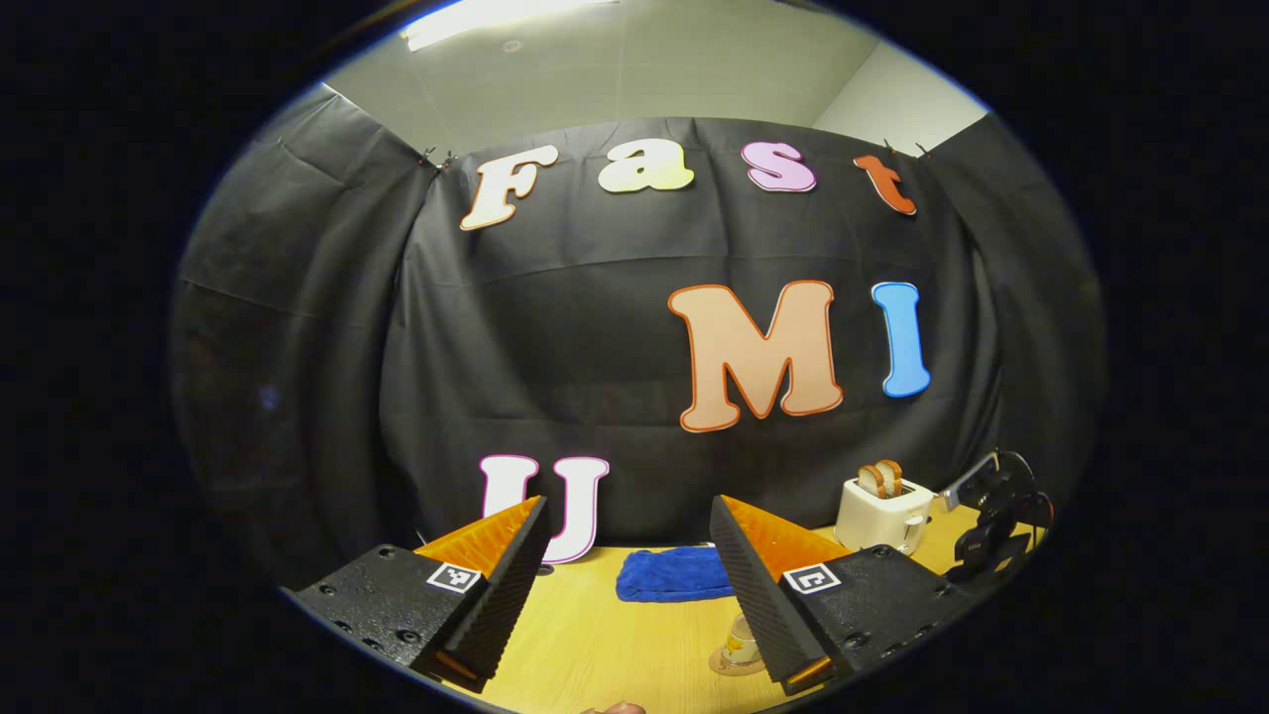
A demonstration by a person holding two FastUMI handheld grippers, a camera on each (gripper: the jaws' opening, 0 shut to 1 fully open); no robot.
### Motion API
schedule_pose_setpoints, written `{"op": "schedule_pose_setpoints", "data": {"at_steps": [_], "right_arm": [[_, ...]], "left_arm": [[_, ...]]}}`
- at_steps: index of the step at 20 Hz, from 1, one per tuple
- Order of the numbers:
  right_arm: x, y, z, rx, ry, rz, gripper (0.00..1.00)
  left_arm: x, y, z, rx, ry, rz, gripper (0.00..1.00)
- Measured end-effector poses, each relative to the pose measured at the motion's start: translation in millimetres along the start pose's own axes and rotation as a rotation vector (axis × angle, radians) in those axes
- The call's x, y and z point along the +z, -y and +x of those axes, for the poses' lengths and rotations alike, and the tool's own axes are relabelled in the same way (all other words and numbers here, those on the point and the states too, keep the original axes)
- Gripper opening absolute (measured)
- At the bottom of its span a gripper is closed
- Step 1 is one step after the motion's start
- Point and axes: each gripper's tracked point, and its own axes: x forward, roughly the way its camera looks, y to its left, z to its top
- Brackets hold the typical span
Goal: Open the teacup lid with one hand, grasp the water bottle and pour water into the teacup with the other hand; after pouring, place the water bottle on the coaster and then close the teacup lid.
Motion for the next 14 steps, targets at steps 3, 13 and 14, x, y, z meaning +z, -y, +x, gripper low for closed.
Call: {"op": "schedule_pose_setpoints", "data": {"at_steps": [3,13,14], "right_arm": [[5.2,2.7,-9.1,-0.009,-0.013,0.102,0.26],[10.8,26.3,-45.3,-0.082,-0.053,0.214,0.24],[10.5,25.3,-48.3,-0.086,-0.054,0.228,0.22]], "left_arm": [[-15.7,21.5,3.2,-0.065,-0.004,-0.003,0.94],[-104.2,75.4,16.8,-0.281,-0.089,-0.061,0.95],[-116.0,81.6,16.6,-0.302,-0.104,-0.062,0.95]]}}
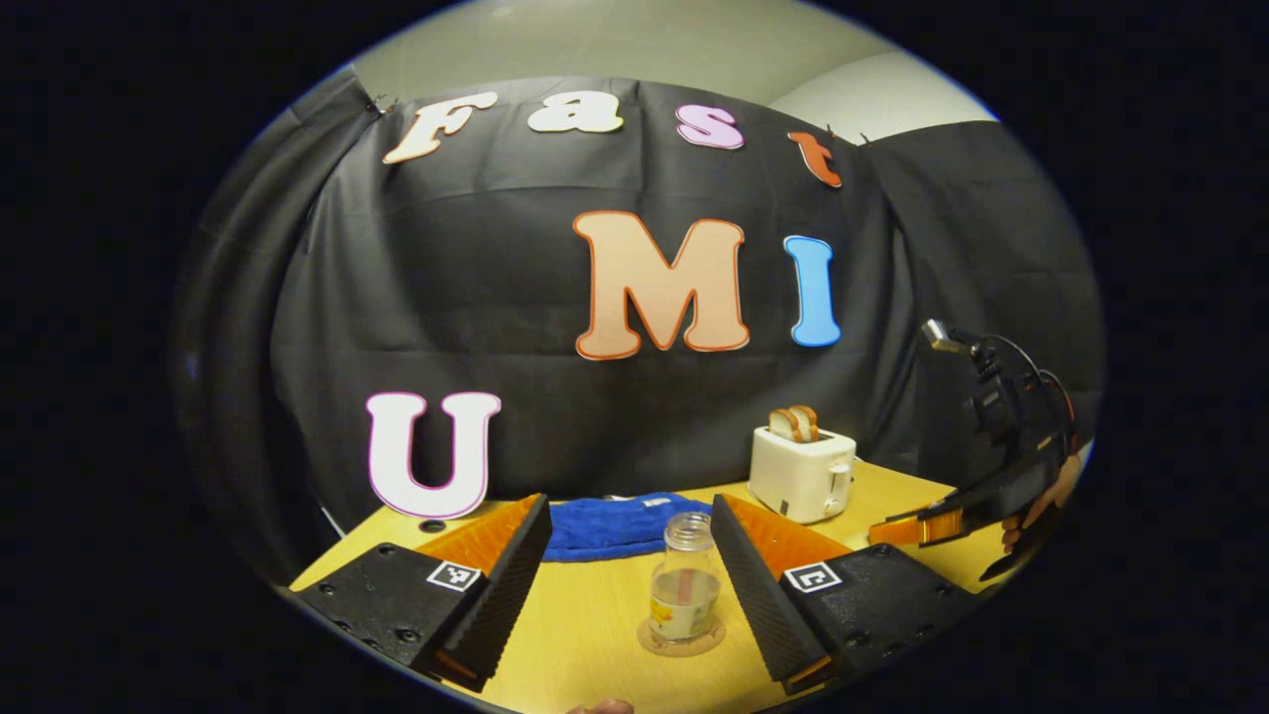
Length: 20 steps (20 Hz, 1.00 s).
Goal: Open the teacup lid with one hand, grasp the water bottle and pour water into the teacup with the other hand; after pouring, place the water bottle on the coaster and then close the teacup lid.
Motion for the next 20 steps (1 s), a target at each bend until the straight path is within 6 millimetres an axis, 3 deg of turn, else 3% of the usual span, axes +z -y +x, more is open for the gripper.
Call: {"op": "schedule_pose_setpoints", "data": {"at_steps": [3,6,8,9,13,20], "right_arm": [[2.5,0.8,-4.6,-0.015,0.003,0.006,0.24],[7.1,1.1,-11.7,-0.035,0.014,0.019,0.21],[6.8,1.5,-17.1,-0.047,0.018,0.021,0.21],[4.9,3.4,-18.6,-0.059,0.014,0.014,0.27],[-2.0,8.4,-31.8,-0.110,0.000,-0.004,0.21],[-4.3,1.6,-43.1,-0.140,0.008,0.006,0.24]], "left_arm": [[-33.5,7.7,8.3,-0.041,-0.035,0.020,0.95],[-68.8,14.1,17.6,-0.077,-0.083,0.015,0.95],[-83.8,14.1,23.1,-0.083,-0.091,-0.017,0.95],[-90.2,14.8,26.5,-0.088,-0.094,-0.030,0.95],[-120.3,19.4,40.8,-0.122,-0.125,-0.039,0.95],[-144.3,25.1,51.2,-0.186,-0.145,0.024,0.95]]}}
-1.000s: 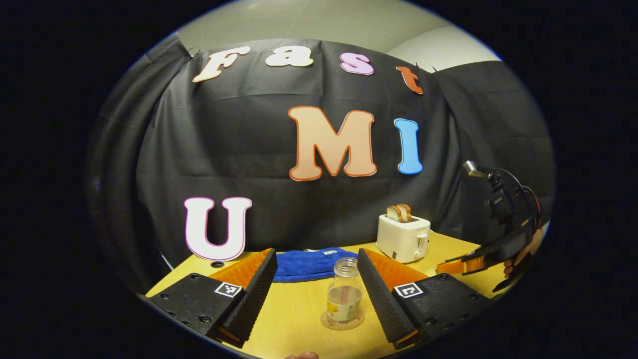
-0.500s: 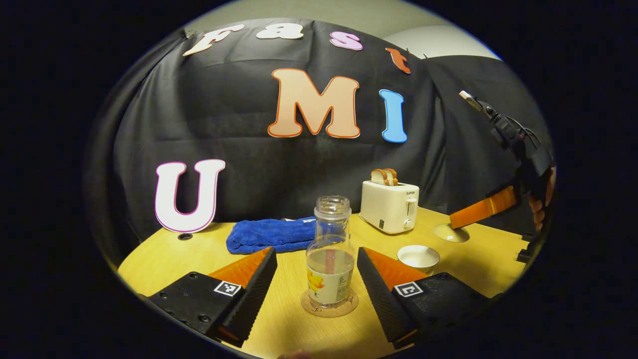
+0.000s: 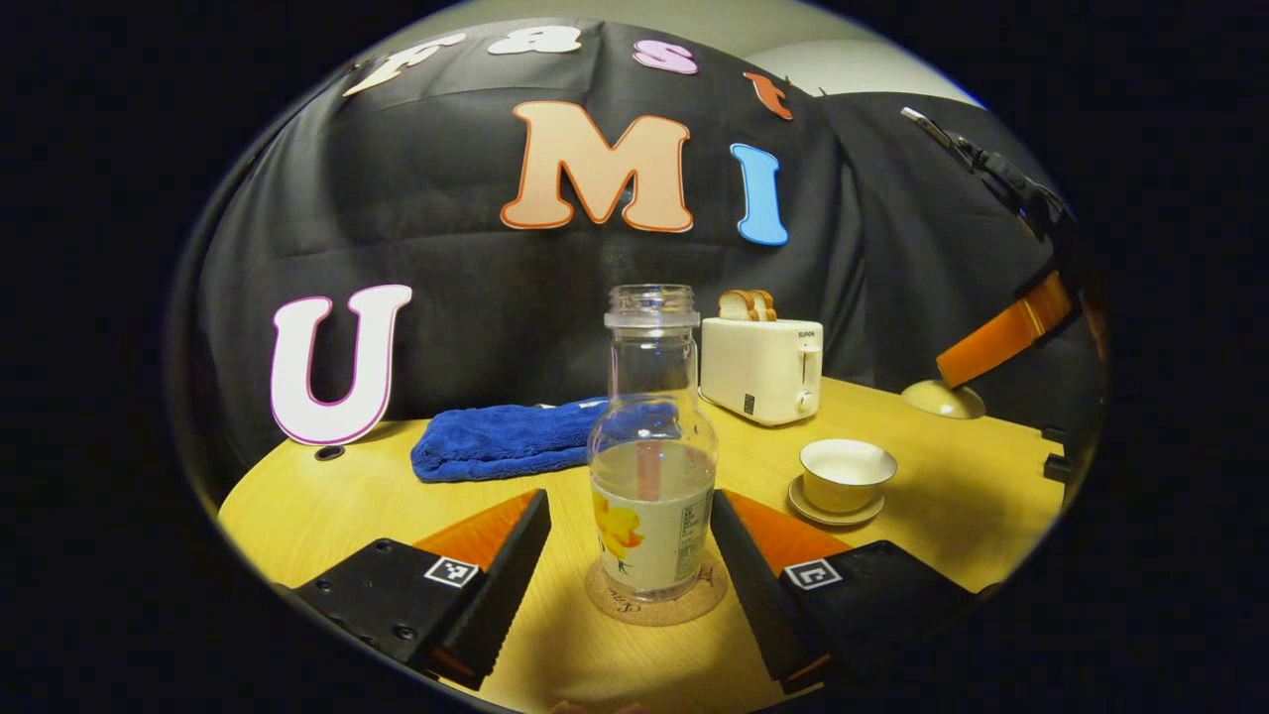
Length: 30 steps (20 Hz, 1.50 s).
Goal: Open the teacup lid with one hand, grasp the water bottle and pour water into the teacup with the other hand; after pouring, place the water bottle on the coaster and then close the teacup lid.
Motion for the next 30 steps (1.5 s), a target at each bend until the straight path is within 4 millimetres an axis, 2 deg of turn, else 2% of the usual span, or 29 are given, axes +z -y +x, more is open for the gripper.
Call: {"op": "schedule_pose_setpoints", "data": {"at_steps": [2,3,4,6,7,8,11,14,15,18,19,25,30], "right_arm": [[-2.5,0.0,-0.5,-0.003,-0.003,0.002,0.24],[-2.5,0.6,-0.4,-0.006,-0.008,0.002,0.21],[-3.5,2.1,-0.9,-0.010,-0.009,0.001,0.24],[-2.7,4.8,-1.7,-0.016,-0.012,0.004,0.21],[-1.5,6.1,-2.0,-0.019,-0.008,0.005,0.24],[0.8,7.6,-2.8,-0.020,-0.004,0.006,0.22],[2.8,11.9,-3.3,-0.015,0.001,0.013,0.24],[1.8,16.4,-3.3,-0.004,0.004,0.021,0.24],[3.8,15.4,-3.1,0.007,0.008,0.027,0.22],[3.7,14.3,-2.5,0.038,0.025,0.053,0.22],[3.3,14.0,-1.5,0.049,0.024,0.066,0.24],[-2.1,24.4,1.4,0.084,0.037,0.103,0.22],[-7.4,36.9,3.6,0.111,0.033,0.134,0.24]], "left_arm": [[-2.9,1.9,6.8,-0.015,0.002,0.020,0.95],[-4.0,2.5,9.7,-0.021,-0.004,0.025,0.95],[-3.2,1.9,12.0,-0.018,-0.001,0.030,0.95],[2.0,0.7,13.1,-0.007,0.009,0.042,0.93],[2.4,0.2,15.5,0.002,0.006,0.051,0.84],[-0.8,1.2,16.3,0.003,-0.006,0.062,0.78],[2.8,3.9,17.5,-0.002,-0.021,0.097,0.73],[3.5,8.0,16.1,0.005,-0.052,0.166,0.71],[6.5,7.8,13.6,0.012,-0.057,0.205,0.72],[14.9,8.8,15.4,0.031,-0.060,0.369,0.71],[12.4,8.7,16.5,0.027,-0.073,0.422,0.70],[2.5,21.6,22.9,-0.013,-0.138,0.600,0.69],[-4.5,19.5,27.3,0.005,-0.215,0.822,0.69]]}}
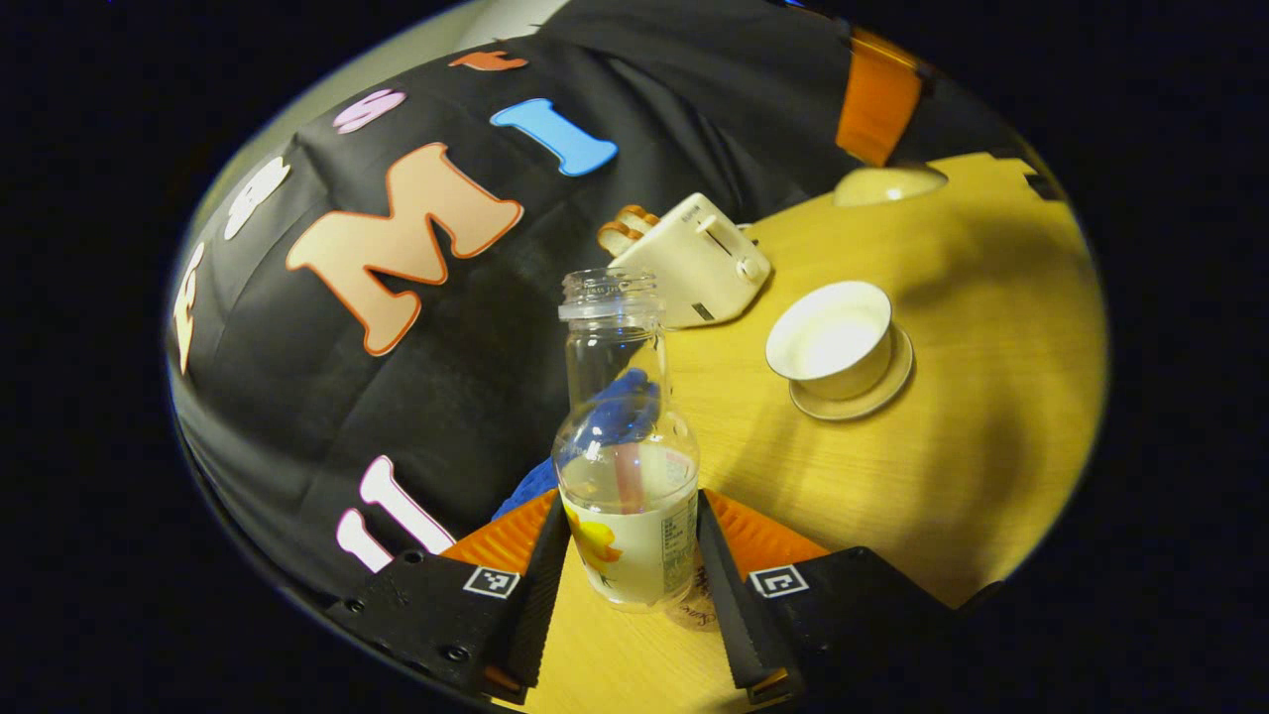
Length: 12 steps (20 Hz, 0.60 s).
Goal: Open the teacup lid with one hand, grasp the water bottle and pour water into the teacup with the other hand; after pouring, place the water bottle on the coaster and then close the teacup lid.
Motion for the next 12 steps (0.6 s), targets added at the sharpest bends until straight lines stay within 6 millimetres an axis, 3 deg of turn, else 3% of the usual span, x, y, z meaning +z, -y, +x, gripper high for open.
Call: {"op": "schedule_pose_setpoints", "data": {"at_steps": [8,12], "right_arm": [[-4.2,18.5,3.8,0.043,-0.011,0.008,0.24],[-4.6,18.9,7.4,0.073,-0.018,0.007,0.24]], "left_arm": [[13.5,6.6,15.1,-0.052,-0.042,0.251,0.69],[8.6,13.9,21.0,-0.083,-0.066,0.308,0.68]]}}
